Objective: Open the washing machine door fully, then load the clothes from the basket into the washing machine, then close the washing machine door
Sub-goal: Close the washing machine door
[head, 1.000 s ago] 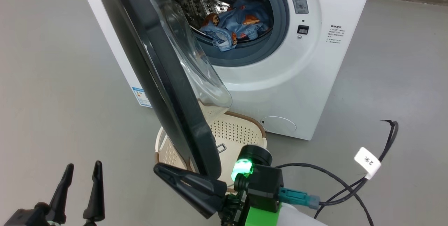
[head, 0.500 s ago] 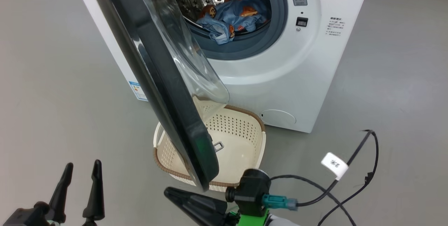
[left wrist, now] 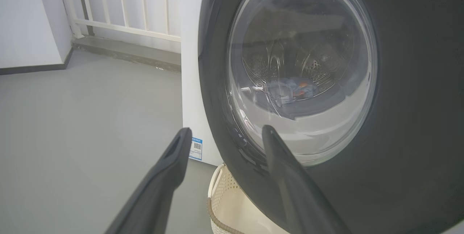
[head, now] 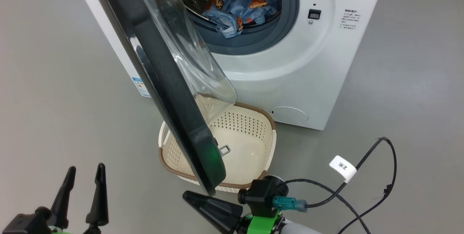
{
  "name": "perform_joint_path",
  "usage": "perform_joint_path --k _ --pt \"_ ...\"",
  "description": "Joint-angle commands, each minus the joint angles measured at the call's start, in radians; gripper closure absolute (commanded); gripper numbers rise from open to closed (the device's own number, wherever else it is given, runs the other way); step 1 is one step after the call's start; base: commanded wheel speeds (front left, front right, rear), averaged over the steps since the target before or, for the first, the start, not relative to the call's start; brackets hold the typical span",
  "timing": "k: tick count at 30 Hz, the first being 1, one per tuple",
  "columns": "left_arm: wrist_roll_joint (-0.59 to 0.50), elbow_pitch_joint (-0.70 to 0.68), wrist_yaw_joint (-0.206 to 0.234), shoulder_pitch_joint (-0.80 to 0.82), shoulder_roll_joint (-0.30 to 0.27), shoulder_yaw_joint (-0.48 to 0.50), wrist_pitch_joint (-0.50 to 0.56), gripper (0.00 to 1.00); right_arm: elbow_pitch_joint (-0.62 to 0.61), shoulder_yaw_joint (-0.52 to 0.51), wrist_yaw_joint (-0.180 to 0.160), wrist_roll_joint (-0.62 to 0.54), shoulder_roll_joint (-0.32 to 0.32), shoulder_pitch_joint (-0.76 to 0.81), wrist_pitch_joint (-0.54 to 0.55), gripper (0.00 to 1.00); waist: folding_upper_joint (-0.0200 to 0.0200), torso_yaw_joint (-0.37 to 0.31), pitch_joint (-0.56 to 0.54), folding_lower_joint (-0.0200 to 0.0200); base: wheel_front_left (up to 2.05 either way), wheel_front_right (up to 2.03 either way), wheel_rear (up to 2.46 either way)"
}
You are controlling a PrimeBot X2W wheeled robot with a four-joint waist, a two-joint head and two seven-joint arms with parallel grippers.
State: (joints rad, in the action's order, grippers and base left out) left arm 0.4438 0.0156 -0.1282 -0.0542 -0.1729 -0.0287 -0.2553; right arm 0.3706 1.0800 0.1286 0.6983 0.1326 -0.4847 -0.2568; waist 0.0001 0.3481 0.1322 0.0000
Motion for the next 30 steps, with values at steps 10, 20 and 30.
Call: perform_joint_path --k 10,20,30 --pt "0.001 -0.022 -0.003 0.059 -0.015 0.037 -0.006 0.00 0.011 -0.053 0.002 -0.003 -0.034 -0.003 -0.005 1.00 -0.0001 -0.007 0.012 0.0000 0.00 0.00 0.00" --pt "0.002 -0.023 -0.003 0.067 -0.015 0.032 -0.006 0.00 0.027 -0.116 0.002 -0.017 -0.041 0.001 -0.005 1.00 -0.0001 -0.013 0.020 0.0000 0.00 0.00 0.00" --pt "0.001 -0.027 -0.003 0.076 -0.011 0.021 -0.006 0.00 0.042 -0.197 0.002 -0.042 -0.038 0.003 -0.005 1.00 -0.0001 -0.028 0.031 0.0000 0.00 0.00 0.00"
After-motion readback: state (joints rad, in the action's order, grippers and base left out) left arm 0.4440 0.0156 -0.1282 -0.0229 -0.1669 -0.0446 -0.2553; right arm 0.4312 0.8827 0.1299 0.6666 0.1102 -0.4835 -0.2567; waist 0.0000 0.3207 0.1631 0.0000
